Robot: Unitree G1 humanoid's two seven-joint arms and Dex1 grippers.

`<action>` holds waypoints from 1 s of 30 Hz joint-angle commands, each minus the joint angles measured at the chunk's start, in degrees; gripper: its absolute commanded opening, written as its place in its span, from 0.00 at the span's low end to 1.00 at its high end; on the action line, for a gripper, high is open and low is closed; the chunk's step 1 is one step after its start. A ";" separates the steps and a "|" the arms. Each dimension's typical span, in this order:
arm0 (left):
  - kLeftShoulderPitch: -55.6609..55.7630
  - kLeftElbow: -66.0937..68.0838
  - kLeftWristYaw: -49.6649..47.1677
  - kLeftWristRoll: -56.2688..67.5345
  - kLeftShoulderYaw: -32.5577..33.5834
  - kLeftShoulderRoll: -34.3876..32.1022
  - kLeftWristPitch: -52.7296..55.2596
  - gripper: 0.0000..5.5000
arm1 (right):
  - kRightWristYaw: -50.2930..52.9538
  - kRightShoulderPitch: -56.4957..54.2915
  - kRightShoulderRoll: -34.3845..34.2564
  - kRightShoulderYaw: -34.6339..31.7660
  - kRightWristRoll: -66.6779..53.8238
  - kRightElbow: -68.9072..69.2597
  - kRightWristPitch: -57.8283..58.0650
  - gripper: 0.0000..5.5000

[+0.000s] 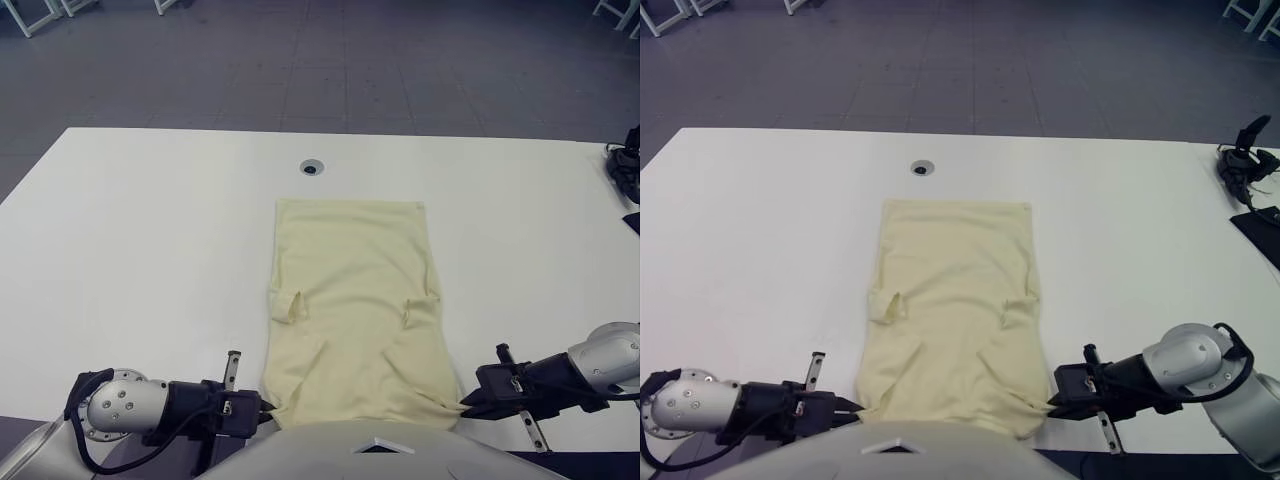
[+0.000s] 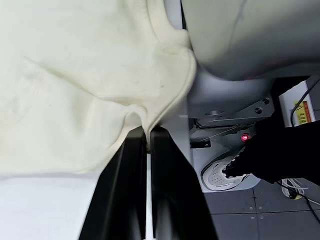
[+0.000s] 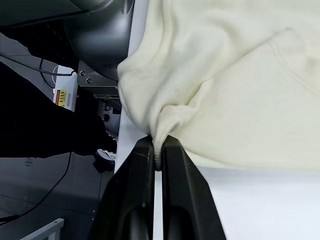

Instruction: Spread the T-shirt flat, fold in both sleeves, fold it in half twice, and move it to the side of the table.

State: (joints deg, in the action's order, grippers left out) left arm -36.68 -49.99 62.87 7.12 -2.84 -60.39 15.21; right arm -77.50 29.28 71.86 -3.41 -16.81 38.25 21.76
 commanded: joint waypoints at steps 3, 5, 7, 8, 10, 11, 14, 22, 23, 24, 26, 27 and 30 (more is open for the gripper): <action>0.94 -3.83 0.84 6.67 2.23 -0.93 5.93 0.00 | -2.18 -1.79 2.77 -1.90 -2.84 0.47 4.32 0.00; 4.16 -3.84 0.21 10.62 3.72 0.09 8.53 0.00 | -2.39 -5.62 3.10 -2.05 -4.25 -0.86 5.92 0.00; 8.67 -3.11 -0.68 15.51 5.20 1.42 11.32 0.00 | -1.99 -10.74 2.82 -1.70 -5.15 -2.80 7.03 0.00; 10.89 -2.36 -1.00 17.24 5.74 1.76 12.38 0.00 | -1.93 -13.48 2.71 -1.17 -5.33 -3.94 7.35 0.00; 15.54 -0.02 -1.45 19.97 6.91 1.96 13.88 0.00 | -2.03 -19.69 2.48 -0.01 -5.56 -6.81 7.78 0.00; 18.08 1.36 -1.66 21.26 7.37 2.02 14.55 0.00 | -2.02 -22.69 2.24 0.66 -5.56 -8.22 8.01 0.00; 25.95 5.94 -1.92 23.69 7.54 2.42 15.80 0.00 | -2.02 -30.51 1.10 2.69 -5.77 -11.44 8.87 0.00; 46.13 23.16 -0.68 18.27 1.02 4.82 11.57 0.00 | -1.88 -54.88 -8.35 13.94 1.72 -27.62 5.98 0.00; 47.89 24.90 -0.53 17.54 0.26 5.25 10.96 0.00 | -2.03 -56.97 -9.46 14.98 2.82 -29.86 5.16 0.00; 49.64 26.67 -0.26 16.76 -0.50 5.71 10.25 0.00 | -2.19 -59.06 -10.57 15.96 3.94 -32.23 4.26 0.00; 52.83 29.98 0.15 15.22 -1.87 6.86 8.96 0.00 | -2.72 -62.70 -12.66 17.46 5.61 -36.62 2.70 0.00; 54.42 31.66 0.26 14.44 -2.54 7.53 8.27 0.00 | -2.84 -64.43 -13.67 18.12 6.56 -38.91 1.75 0.00; 58.94 36.66 -0.17 11.87 -4.38 9.93 6.21 0.00 | -2.73 -69.29 -16.66 19.72 9.88 -46.40 -2.08 0.00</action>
State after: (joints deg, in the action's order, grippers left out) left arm 19.08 -16.18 62.77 21.25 -6.03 -51.87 22.89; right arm -80.29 -36.30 56.71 15.39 -9.13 -3.99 21.97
